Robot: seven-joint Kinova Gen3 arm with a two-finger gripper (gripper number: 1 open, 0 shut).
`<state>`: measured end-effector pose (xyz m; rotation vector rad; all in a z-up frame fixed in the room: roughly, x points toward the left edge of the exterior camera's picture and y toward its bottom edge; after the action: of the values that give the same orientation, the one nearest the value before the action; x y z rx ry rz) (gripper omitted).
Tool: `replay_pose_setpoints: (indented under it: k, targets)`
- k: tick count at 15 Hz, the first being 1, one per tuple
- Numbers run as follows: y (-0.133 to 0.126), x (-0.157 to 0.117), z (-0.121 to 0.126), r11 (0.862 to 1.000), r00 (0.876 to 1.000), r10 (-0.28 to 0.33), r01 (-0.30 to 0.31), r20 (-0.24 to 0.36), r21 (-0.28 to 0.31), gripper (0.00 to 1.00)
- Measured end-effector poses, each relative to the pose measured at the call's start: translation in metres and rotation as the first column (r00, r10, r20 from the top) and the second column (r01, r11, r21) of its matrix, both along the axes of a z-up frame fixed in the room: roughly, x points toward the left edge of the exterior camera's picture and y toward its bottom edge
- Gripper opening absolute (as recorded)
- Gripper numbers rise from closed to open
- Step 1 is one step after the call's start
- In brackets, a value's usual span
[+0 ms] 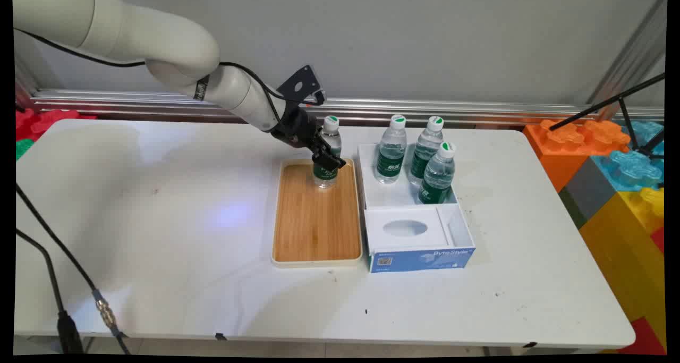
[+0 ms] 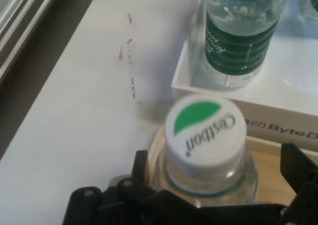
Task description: Pick up the green bottle from the white box
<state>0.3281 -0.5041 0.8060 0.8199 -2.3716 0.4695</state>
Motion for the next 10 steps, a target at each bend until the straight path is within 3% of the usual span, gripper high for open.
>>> replay_pose_setpoints:
  k: [4, 10]
  targets:
    - [0.005, -0.003, 0.008, 1.000, 1.000, -0.006, 0.006, 0.007, 0.005, 1.00]
    - [0.017, -0.023, 0.055, 0.999, 0.998, 0.034, -0.034, 0.048, -0.006, 1.00]
